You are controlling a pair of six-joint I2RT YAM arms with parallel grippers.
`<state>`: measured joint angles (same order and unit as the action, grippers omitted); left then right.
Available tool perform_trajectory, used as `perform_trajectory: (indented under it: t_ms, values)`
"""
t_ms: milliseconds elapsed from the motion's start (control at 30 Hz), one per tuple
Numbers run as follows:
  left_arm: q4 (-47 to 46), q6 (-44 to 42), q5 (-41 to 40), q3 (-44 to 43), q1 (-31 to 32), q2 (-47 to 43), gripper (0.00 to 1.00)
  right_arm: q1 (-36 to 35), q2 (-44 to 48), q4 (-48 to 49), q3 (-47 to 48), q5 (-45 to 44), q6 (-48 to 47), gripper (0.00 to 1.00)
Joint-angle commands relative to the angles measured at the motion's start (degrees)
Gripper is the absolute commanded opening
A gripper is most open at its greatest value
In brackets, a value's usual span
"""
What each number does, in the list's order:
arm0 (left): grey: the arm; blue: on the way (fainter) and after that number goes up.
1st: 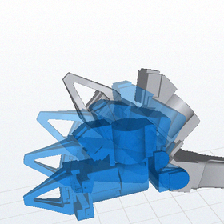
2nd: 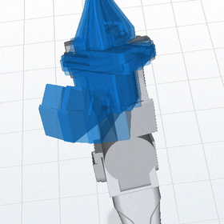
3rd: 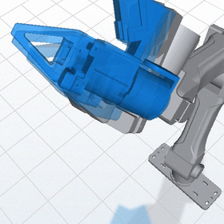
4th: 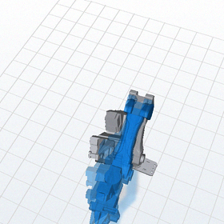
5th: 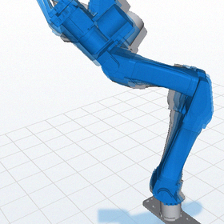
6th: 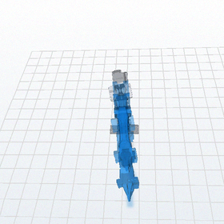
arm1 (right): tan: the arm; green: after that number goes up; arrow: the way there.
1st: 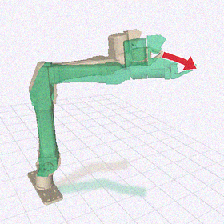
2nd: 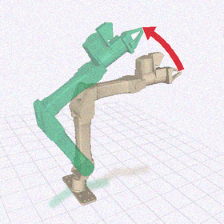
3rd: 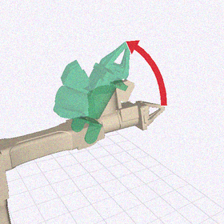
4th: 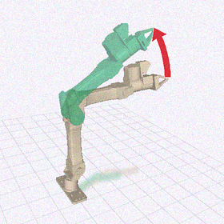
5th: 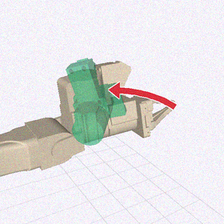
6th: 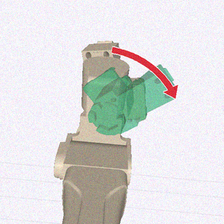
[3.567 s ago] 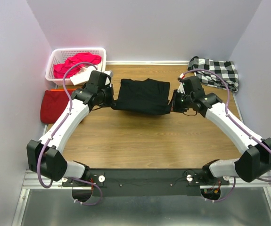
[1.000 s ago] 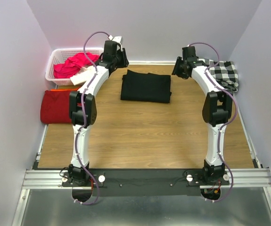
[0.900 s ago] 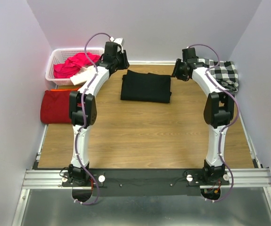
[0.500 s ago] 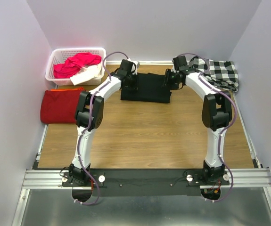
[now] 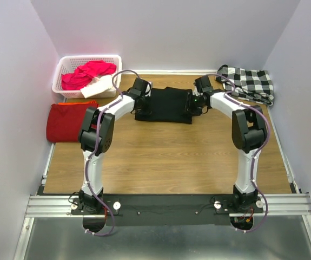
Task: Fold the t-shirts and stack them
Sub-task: Put the neatly folded tshirt into the corner of the board with the left arm
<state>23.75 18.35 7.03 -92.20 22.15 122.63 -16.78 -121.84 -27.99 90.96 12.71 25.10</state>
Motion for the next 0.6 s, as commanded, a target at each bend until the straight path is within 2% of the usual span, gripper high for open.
perform_trajectory:
  t_ms: [0, 233, 400, 567]
  values:
    - [4.7, 1.5, -3.7, 7.7, -0.4, -4.3, 0.31, -0.1, 2.1, -3.0, -7.3, -2.2, 0.3, 0.50]
    - [5.3, 4.1, -2.4, 17.7, 0.1, -9.2, 0.30, -0.1, 7.8, -3.6, -15.4, -1.6, 1.7, 0.50]
    - [7.0, 5.4, -1.0, 20.6, 1.4, -12.8, 0.29, 0.0, 12.6, -4.0, -22.7, -1.2, 2.2, 0.50]
    - [8.2, 6.5, -1.6, 23.6, 3.2, -16.7, 0.29, -0.1, 17.0, -4.4, -25.7, -2.1, 1.9, 0.50]
